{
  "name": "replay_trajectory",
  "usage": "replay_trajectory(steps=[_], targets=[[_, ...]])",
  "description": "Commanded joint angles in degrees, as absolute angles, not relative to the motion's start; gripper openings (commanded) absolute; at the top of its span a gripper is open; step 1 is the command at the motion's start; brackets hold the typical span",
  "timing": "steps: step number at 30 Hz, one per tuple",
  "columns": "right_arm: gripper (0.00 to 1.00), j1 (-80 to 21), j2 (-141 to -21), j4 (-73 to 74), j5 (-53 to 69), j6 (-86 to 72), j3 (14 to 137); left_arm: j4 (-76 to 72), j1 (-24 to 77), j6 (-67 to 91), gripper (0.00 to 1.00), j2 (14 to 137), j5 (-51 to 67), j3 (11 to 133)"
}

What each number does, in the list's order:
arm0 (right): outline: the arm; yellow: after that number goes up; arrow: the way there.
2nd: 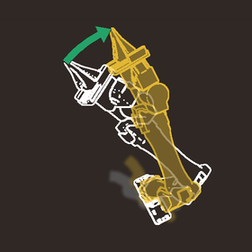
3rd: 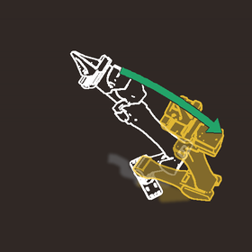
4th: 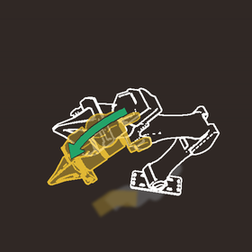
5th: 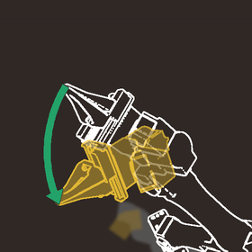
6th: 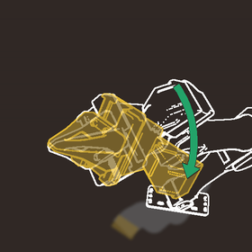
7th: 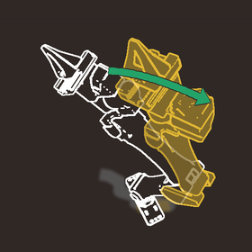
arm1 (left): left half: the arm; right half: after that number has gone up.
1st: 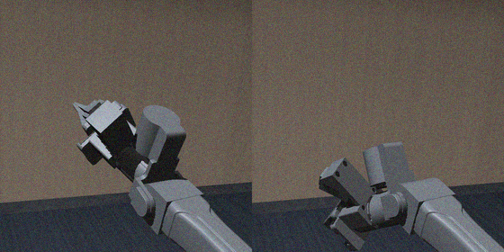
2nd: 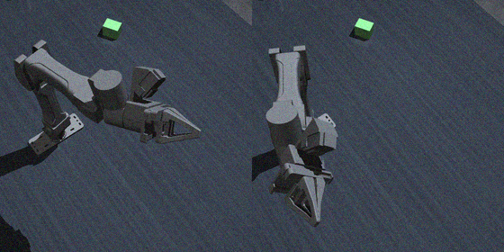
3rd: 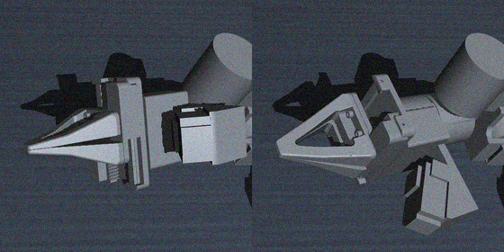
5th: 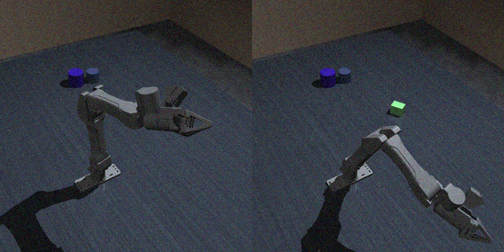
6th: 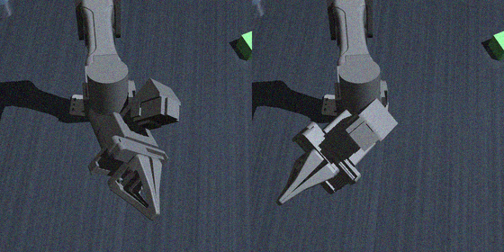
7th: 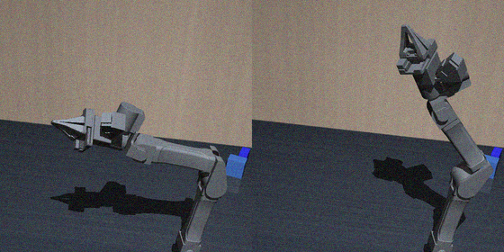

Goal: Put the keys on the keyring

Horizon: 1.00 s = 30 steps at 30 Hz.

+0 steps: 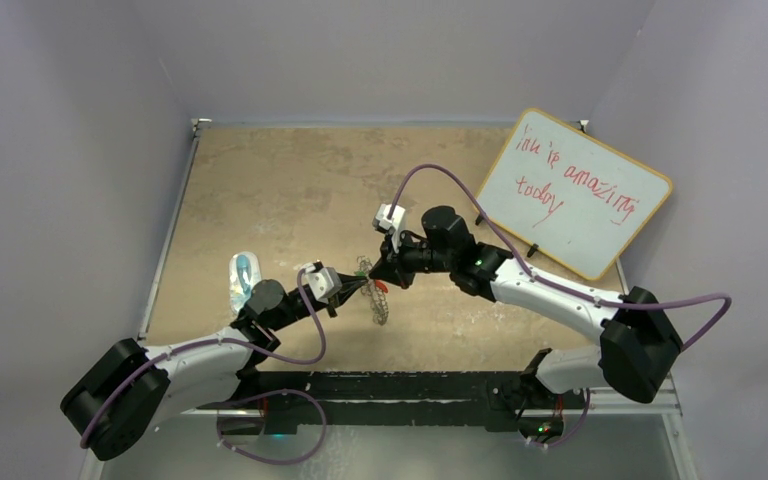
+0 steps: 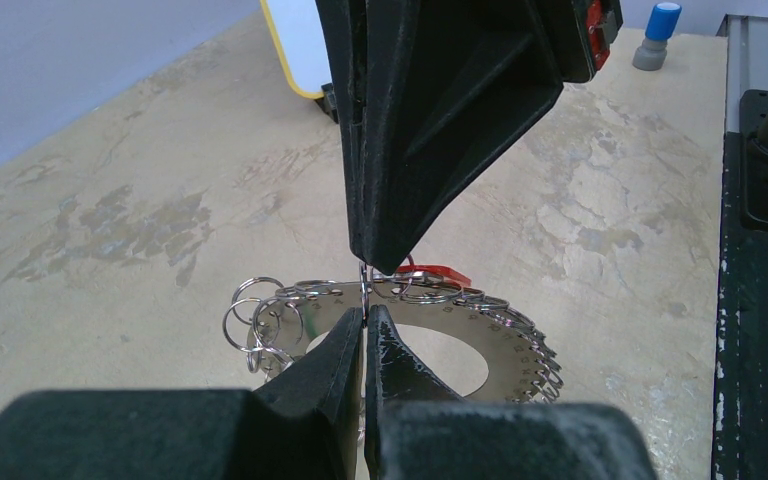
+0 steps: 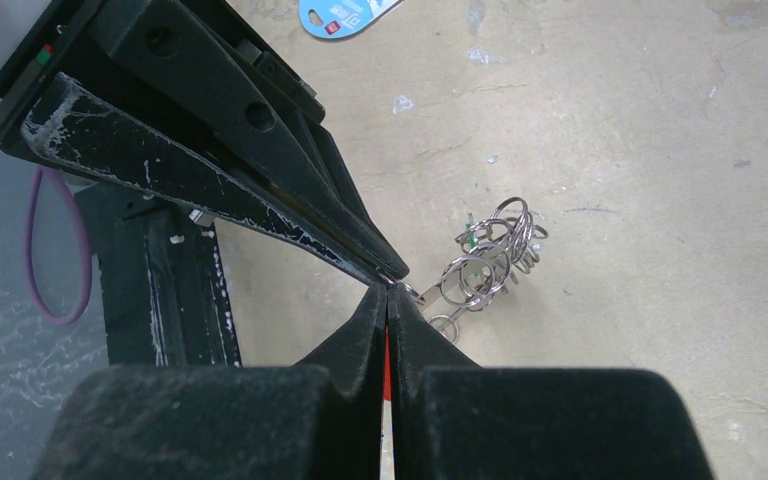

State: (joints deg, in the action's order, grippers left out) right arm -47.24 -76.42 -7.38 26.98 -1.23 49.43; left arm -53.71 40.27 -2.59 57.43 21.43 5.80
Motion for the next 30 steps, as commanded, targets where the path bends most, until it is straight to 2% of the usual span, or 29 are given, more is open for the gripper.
replay_trajectory(steps=[1, 7, 14, 30], targets=[[0.00, -47.6, -74.5, -9.7, 27.9, -0.2, 52.1, -56.3, 40.3, -1.9, 0.00, 57.7, 22.6, 7.8], [0.00, -47.6, -74.5, -9.7, 26.9, -0.3, 52.1, -56.4, 40.3, -1.9, 0.00, 57.8, 22.6, 7.8], [0.00, -47.5, -73.0, -10.3, 20.3, -0.3, 51.4, -56.4, 40.3, -1.8, 0.00, 57.7, 22.6, 7.8], [0.00, -47.6, -73.3, -8.8, 22.9, 1.8, 51.3, -56.8, 40.3, -1.8, 0.00, 57.9, 22.4, 7.7]])
